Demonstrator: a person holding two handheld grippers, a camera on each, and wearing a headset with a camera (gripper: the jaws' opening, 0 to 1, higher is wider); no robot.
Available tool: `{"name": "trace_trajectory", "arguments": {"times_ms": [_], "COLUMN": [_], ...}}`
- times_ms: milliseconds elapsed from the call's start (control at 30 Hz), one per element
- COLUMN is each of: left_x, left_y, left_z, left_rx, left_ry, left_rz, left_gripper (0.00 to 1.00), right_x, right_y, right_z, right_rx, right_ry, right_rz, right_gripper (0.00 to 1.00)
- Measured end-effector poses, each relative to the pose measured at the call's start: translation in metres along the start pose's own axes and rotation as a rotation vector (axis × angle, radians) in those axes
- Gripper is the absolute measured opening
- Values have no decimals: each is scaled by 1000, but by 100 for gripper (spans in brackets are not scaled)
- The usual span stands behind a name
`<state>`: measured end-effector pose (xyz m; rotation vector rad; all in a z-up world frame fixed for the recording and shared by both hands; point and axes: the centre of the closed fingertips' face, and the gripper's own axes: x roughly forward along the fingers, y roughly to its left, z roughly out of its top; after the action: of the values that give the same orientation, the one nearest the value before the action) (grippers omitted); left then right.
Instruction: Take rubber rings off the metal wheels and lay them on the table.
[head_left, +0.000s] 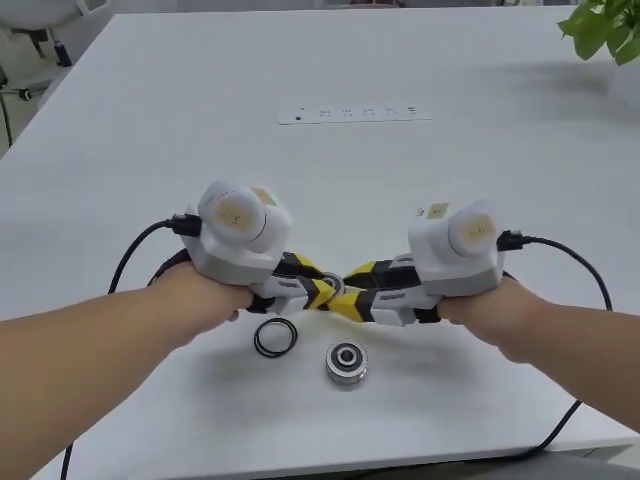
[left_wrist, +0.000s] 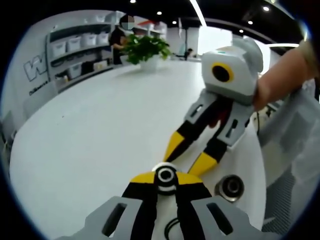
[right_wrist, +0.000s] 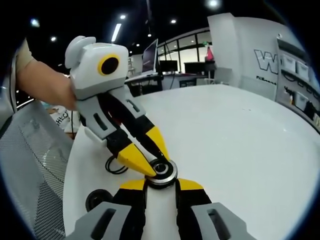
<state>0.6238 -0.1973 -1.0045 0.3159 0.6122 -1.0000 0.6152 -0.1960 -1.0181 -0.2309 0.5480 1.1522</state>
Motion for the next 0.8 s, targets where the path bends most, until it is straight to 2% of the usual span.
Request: {"name": "trace_trajectory", "arguments": {"times_ms": [533,800], "left_x": [-1,-2], "left_y": [-1,-1], "left_z": [1,1], "left_rx": [-9,-6], "left_ry": [0,3], "left_rz": [9,21], "left_gripper": [14,13], "right_x": [-5,-7], "right_y": [-2,-5], "right_z": [-6,-6], "right_rx": [-6,44], "right_ry": [24,17], "right_rz": [-14,-22], "right_gripper": [6,0]}}
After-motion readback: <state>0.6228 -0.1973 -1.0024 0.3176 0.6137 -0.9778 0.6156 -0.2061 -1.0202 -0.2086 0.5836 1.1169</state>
